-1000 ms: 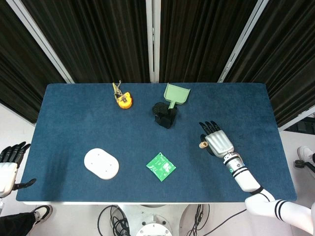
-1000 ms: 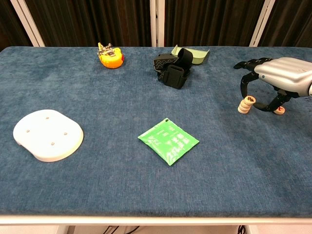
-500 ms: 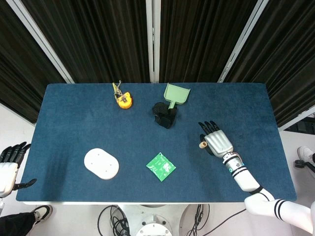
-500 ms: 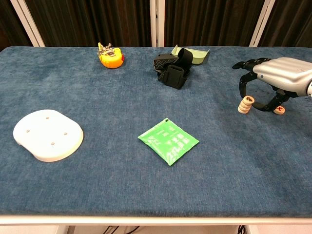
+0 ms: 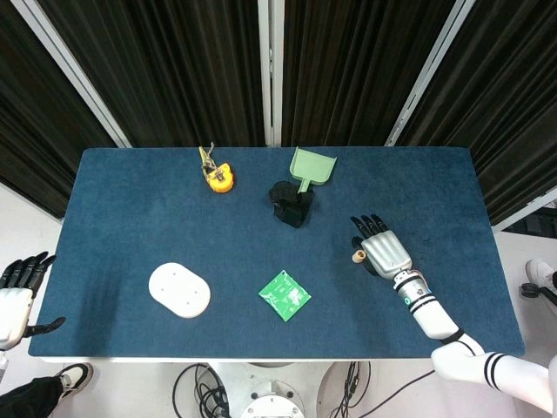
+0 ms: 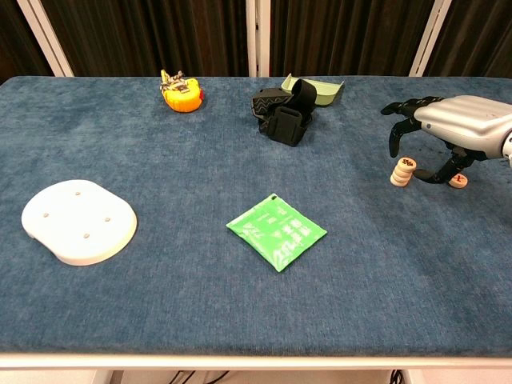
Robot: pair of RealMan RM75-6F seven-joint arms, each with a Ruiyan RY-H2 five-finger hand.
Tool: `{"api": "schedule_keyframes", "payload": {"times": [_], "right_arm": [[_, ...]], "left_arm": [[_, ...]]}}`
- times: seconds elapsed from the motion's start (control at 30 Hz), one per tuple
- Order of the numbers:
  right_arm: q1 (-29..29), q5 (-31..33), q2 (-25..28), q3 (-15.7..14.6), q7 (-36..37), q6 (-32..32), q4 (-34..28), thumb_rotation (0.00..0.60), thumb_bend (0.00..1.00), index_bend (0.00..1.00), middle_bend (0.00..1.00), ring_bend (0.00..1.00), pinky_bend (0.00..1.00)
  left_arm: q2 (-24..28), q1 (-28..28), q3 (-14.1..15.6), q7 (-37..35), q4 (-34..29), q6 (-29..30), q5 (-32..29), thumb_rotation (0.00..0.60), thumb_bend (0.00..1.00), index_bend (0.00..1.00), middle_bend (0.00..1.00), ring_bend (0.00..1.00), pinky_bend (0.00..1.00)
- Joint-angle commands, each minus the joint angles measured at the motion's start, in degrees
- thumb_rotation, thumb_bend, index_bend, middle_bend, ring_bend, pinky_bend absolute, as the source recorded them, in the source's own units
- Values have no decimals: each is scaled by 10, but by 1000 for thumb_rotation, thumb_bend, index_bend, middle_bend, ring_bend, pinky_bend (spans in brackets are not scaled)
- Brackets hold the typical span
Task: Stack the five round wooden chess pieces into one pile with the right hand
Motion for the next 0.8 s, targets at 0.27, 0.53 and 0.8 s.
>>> {"api": "schedule_keyframes", "payload": {"times": [0.27,0.53,0.8], "right_arm": [[-18,-4,31,0,10,32,-9,600,304,339,7,0,0],[-42,15,40,-18,31,17,27,600,244,318,1,0,0],[-46,2,24,-25,49,13,55,600,219,314,4,0,0]], "left_arm": [[2,1,0,-4,-1,3,3,600,70,0,0,0,0],[1,0,2,1,-3,2,5,600,70,0,0,0,0],[-1,-1,2,8,-4,-2,1,600,70,0,0,0,0]]}}
